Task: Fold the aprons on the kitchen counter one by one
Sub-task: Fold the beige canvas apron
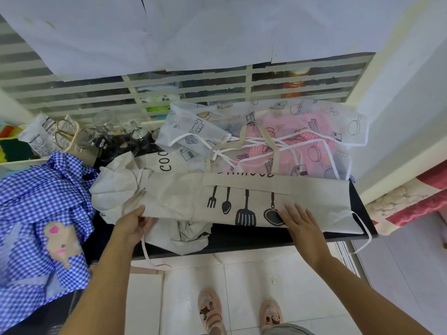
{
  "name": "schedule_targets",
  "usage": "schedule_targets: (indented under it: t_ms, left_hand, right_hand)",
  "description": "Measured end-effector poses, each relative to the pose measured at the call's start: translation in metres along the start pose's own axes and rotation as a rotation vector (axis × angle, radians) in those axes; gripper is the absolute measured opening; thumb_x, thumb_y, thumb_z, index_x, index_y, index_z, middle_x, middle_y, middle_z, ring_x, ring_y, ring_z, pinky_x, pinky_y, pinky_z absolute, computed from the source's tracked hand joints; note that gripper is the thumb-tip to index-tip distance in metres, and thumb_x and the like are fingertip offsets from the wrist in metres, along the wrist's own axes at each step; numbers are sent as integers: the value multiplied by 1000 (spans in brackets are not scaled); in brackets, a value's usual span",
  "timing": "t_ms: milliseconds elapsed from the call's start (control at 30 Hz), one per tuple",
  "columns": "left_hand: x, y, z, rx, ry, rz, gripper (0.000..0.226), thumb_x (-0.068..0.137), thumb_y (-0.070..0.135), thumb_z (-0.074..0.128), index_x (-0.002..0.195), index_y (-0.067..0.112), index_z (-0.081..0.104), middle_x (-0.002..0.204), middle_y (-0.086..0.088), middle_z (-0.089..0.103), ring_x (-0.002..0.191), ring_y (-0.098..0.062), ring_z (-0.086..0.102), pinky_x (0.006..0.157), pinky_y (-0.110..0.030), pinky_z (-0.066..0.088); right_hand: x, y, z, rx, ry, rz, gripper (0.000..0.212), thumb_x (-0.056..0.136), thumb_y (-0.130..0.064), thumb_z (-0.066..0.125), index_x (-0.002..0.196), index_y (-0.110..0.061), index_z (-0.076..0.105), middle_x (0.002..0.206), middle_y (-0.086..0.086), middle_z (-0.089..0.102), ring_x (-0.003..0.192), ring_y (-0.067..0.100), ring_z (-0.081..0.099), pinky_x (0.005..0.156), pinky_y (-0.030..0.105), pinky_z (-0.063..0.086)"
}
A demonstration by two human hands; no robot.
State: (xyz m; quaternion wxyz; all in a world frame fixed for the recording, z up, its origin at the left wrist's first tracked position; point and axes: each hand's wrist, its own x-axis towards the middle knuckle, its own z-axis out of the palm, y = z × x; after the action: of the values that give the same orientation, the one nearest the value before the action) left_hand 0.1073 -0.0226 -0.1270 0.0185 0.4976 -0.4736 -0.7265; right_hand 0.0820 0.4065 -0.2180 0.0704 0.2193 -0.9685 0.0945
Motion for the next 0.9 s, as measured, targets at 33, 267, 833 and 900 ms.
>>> schedule_targets:
  t_ms: [33, 267, 833, 900]
  left_hand:
    - [0, -8, 0, -10, 60, -26, 37, 95, 12, 58, 130, 2, 51, 123, -12, 58, 88, -18, 58, 81, -28, 52]
    - [-59, -58, 40, 261, 261, 181, 29, 88, 29, 68, 102, 4, 61, 103, -9, 61, 100, -27, 58, 81, -27, 43]
    - [-43, -67, 19, 410, -201, 50, 14, 85, 4, 68, 95, -6, 65, 94, -20, 68, 75, -17, 63, 64, -15, 55]
    - [-41, -71, 19, 398, -25, 100, 26, 84, -1, 69, 107, -8, 61, 100, -18, 65, 82, -22, 62, 75, -22, 53]
  right_hand:
    - [-4, -2, 2, 9, -12, 13, 82, 63, 11, 79, 133, -17, 47, 137, 13, 53, 124, 41, 50, 108, 41, 20]
    - [-25, -3, 7, 30, -42, 107, 71, 66, 9, 78, 127, -19, 55, 135, 14, 55, 121, 43, 53, 105, 50, 35]
    - [-40, -3, 4, 76, -17, 21, 75, 66, 14, 71, 131, -20, 53, 133, 10, 58, 122, 41, 53, 110, 40, 20]
    - [-49, -6, 8, 107, -12, 98, 80, 60, 22, 67, 130, -16, 57, 133, 13, 57, 122, 41, 52, 113, 41, 27]
